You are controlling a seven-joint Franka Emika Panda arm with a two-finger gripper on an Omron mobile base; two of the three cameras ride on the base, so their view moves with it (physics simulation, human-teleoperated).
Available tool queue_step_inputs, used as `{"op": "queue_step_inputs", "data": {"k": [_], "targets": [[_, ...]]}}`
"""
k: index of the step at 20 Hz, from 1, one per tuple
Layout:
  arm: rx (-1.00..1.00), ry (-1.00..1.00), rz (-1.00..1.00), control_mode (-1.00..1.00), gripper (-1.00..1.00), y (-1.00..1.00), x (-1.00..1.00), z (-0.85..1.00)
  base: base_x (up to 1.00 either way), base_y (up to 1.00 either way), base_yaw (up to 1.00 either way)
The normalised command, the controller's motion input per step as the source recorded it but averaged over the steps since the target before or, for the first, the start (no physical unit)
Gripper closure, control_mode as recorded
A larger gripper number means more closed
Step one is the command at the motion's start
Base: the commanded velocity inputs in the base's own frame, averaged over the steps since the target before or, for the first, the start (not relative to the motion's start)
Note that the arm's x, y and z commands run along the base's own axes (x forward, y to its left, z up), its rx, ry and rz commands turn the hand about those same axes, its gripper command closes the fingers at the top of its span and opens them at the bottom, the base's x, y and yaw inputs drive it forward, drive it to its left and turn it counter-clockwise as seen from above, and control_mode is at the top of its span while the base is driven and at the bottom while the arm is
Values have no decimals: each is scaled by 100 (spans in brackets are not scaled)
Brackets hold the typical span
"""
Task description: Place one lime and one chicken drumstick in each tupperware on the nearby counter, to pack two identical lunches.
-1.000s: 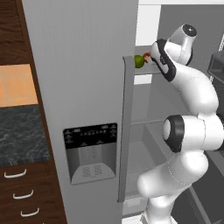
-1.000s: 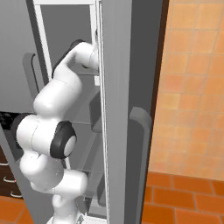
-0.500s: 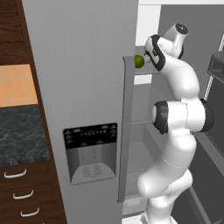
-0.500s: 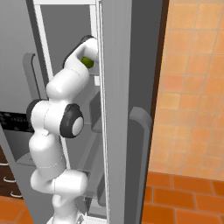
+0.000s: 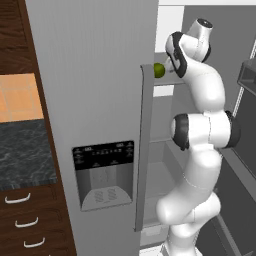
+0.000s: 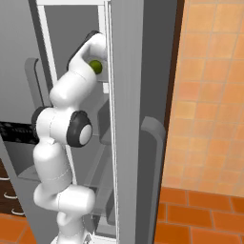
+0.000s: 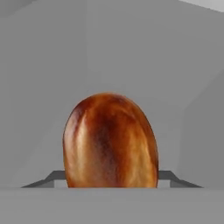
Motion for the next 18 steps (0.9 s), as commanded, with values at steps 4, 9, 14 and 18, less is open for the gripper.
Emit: {"op": "queue_step_inputs", "data": {"k": [4, 9, 14, 18], "targets": [[-5, -23, 0, -100, 100, 0, -100, -71, 0, 0, 0], [-5, -23, 0, -100, 100, 18, -100, -37, 0, 0, 0], [0, 10, 0, -100, 100, 14, -100, 1, 0, 0, 0], [0, 4, 0, -100, 100, 0, -100, -9, 0, 0, 0]]}}
